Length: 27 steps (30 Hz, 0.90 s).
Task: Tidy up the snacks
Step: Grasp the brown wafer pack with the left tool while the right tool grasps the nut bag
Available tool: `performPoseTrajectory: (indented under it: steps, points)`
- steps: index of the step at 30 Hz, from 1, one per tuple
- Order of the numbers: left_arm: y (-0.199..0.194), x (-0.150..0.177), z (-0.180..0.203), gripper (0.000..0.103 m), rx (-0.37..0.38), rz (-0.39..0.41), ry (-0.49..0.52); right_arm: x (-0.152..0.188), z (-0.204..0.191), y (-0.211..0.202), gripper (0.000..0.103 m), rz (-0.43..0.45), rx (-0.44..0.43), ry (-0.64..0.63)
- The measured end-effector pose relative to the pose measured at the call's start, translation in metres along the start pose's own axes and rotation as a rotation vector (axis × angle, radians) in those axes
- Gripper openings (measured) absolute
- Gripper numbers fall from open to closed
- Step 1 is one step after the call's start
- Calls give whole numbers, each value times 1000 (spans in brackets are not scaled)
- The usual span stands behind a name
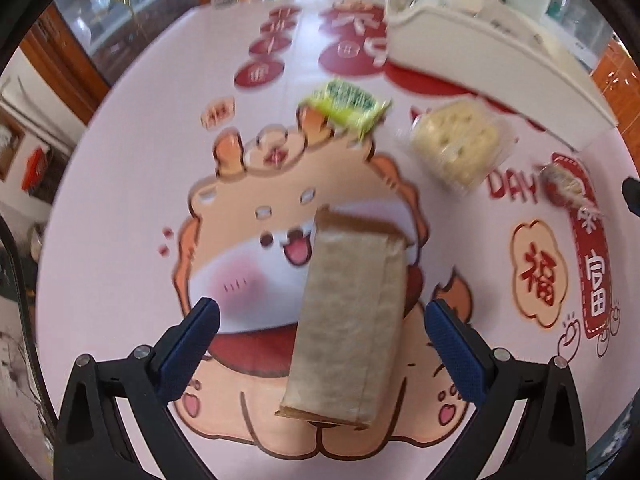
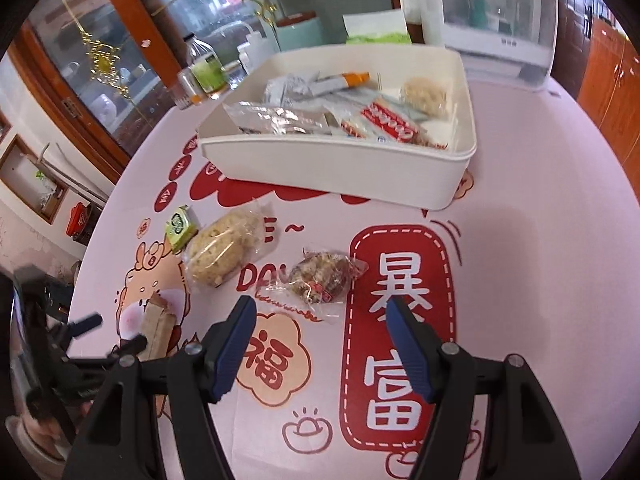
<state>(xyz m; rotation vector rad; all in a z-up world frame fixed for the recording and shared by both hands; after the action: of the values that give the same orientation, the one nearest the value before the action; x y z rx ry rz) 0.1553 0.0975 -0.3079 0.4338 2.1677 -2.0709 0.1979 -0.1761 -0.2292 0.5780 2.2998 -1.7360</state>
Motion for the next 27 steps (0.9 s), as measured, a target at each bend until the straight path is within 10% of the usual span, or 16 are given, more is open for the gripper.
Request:
performPoseTrajectory:
  steps: [17,27]
  points:
    - [27,7,4,91,42,-40,8,-9,-10,78,68,-97,116,41]
    - [15,-4,23,57,40,-26,12,2,-5,89,51,-86,154,-21]
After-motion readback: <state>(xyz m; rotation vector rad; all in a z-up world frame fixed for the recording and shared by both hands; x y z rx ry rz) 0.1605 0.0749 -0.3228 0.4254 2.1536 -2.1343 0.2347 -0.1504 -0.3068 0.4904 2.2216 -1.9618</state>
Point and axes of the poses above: each gripper's, at about its wrist camera, not at the fingertips, and y roughly the way its jaws point, z to its right, x to its underside, the point moved 9 cm from there along y, roughly the way its jaws point, and after that the axes turned 8 degrees about y, right-handed, at the moved point
